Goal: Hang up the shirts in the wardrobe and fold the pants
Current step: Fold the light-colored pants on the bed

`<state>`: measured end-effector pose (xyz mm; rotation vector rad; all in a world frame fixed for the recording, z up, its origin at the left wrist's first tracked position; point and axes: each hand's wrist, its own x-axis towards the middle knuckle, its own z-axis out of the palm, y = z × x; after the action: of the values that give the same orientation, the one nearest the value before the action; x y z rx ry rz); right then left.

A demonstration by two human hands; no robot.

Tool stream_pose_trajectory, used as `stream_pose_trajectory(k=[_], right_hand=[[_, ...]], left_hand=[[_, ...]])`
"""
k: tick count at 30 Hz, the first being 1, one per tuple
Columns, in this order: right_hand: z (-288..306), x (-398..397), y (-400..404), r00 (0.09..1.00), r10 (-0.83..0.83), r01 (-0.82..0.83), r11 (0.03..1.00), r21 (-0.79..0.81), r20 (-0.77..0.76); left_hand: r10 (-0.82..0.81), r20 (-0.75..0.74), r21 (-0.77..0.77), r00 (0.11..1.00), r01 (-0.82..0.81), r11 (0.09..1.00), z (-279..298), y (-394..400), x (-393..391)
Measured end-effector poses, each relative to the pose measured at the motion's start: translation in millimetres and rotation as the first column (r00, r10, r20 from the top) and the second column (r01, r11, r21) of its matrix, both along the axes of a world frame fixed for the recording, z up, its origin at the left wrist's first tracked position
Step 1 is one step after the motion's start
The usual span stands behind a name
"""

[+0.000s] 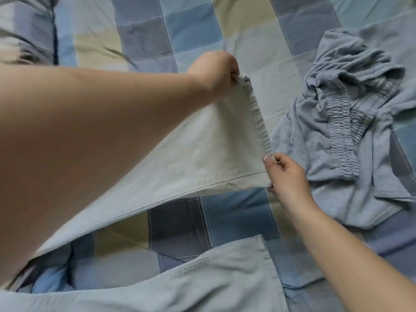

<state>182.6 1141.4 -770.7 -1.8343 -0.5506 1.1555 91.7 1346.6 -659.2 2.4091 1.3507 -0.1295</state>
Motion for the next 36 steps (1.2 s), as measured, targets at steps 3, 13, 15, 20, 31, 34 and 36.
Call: stream_pose_trajectory(k=[3, 13, 15, 20, 31, 34, 36], right_hand=[[-17, 5, -2, 0.986, -0.042, 0.031, 0.997, -0.070, -0.164], [-44, -6, -154, 0.984, -0.065, -0.004, 0.921, -0.390, -0.164], [-38, -19, -191, 0.985, 0.066, -0.126, 0.904, -0.409, -0.159], [-33, -40, -234, 0.950, 0.292, -0.311, 0.858, -0.409, -0.112], [-23, -11, -251, 0.966, 0.249, -0.216, 0.925, -0.312, 0.069], [-29, -2, -254, 0.991, 0.103, -0.069, 0.942, -0.329, 0.087], [-36, -3, -261, 0.997, 0.032, -0.003, 0.934, -0.357, 0.077]], left_hand=[[0.033, 0.025, -0.087, 0.999, -0.031, 0.996, -31, -12, 1], [-0.063, 0.010, -0.552, 0.998, 0.058, 0.832, -108, -189, -67], [-0.137, -0.044, -0.648, 0.990, 0.076, 0.758, -119, -220, -75], [-0.145, -0.129, -0.553, 0.981, 0.051, 0.832, -137, -268, -69], [0.132, 0.184, -0.391, 0.974, -0.051, 0.919, -114, -218, -61], [0.129, 0.227, -0.438, 0.965, -0.017, 0.899, -111, -215, -47], [0.191, 0.228, -0.528, 0.955, -0.044, 0.848, -113, -214, -42]])
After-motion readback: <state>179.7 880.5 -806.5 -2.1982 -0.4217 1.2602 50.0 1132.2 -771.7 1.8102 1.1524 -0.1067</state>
